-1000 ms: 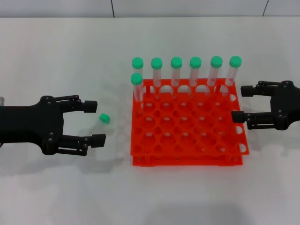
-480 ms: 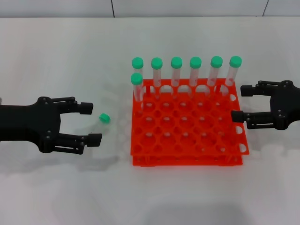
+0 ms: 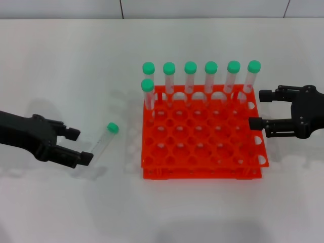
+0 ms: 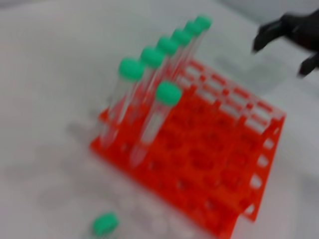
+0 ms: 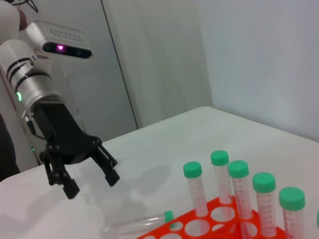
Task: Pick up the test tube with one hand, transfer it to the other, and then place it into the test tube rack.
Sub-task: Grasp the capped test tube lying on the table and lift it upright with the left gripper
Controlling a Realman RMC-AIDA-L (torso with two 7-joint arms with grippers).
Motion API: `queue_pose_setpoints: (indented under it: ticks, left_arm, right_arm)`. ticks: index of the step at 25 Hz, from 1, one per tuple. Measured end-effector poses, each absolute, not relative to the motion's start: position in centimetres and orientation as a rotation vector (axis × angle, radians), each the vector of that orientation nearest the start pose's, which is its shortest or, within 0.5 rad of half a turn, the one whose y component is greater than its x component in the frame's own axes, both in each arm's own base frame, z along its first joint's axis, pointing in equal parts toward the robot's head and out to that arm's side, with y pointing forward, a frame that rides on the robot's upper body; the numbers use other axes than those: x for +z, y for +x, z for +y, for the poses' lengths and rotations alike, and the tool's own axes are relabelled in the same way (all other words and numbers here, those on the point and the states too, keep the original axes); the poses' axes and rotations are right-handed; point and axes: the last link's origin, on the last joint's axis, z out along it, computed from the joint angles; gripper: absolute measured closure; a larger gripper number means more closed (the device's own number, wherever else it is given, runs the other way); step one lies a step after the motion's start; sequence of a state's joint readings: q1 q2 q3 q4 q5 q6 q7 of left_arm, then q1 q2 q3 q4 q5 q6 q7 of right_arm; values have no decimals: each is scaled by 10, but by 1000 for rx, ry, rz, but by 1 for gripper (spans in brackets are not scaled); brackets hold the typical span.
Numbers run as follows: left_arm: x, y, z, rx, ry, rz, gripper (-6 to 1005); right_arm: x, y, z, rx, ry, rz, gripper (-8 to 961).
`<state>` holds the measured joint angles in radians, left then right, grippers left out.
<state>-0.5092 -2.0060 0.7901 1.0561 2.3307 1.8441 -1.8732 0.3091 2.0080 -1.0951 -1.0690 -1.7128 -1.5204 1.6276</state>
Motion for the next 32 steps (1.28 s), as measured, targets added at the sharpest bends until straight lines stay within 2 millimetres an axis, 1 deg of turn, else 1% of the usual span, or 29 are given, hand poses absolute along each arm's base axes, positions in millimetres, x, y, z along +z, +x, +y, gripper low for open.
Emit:
queue_pose_setpoints:
  ticks: [4,10,17,23,32]
  left_arm:
    - [64,-268,319,77,-2879,-1005,114]
    - [61,-270,324,277,-2864,-1035,114]
    - [59,-272,327,364,-2831,-1074,114]
    - [48,-268,330,411,-2851,-1088,113]
    - [40,-266,334,420,-2858,-1072,114]
  right_arm:
    - [41,240,314,639,-2744,536,142]
    - [41,240,314,651,-2739,541,142]
    - [43,235,316,689,-2727,532,142]
    - [44,235,317,700,-2720,535,142]
    - [41,236,316,694,-2731,543,142]
